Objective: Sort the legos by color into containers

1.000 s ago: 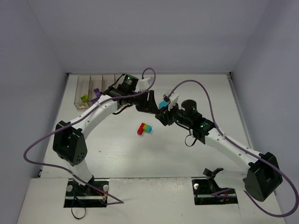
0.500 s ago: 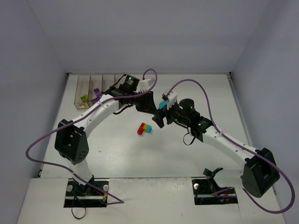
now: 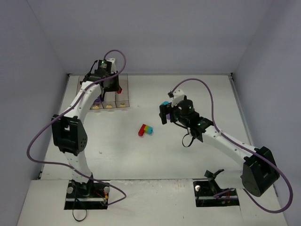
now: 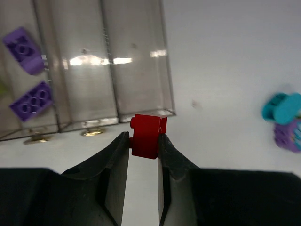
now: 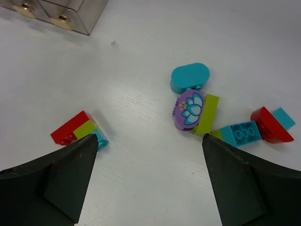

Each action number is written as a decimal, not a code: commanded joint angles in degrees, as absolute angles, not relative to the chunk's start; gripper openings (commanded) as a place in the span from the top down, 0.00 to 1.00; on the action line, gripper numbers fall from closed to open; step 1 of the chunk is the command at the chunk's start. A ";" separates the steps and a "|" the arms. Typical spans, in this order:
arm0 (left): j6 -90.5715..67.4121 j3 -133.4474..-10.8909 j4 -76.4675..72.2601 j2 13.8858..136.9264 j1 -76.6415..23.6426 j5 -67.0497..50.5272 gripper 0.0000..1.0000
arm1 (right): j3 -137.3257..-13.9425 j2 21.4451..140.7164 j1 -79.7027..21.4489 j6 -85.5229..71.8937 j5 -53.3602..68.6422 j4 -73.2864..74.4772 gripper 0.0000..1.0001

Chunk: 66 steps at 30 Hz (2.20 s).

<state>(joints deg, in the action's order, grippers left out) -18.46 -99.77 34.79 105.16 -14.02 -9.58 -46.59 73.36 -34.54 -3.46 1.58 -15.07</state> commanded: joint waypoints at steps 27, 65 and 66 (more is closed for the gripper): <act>-13.81 -111.63 32.01 117.88 -9.66 5.72 0.41 | -56.69 82.19 -27.53 -13.35 -8.00 -9.05 0.12; 4.83 -122.96 28.65 133.85 -36.03 -12.66 0.41 | -40.08 57.66 -12.04 -24.08 2.90 -0.70 0.16; 4.75 -123.31 28.65 134.12 -35.95 -12.74 0.41 | -39.90 57.57 -12.04 -24.08 2.81 -0.70 0.16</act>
<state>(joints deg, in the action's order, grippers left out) 4.29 -120.09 30.87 134.96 -36.03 -13.39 -39.79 59.11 -12.34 -23.59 2.44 0.69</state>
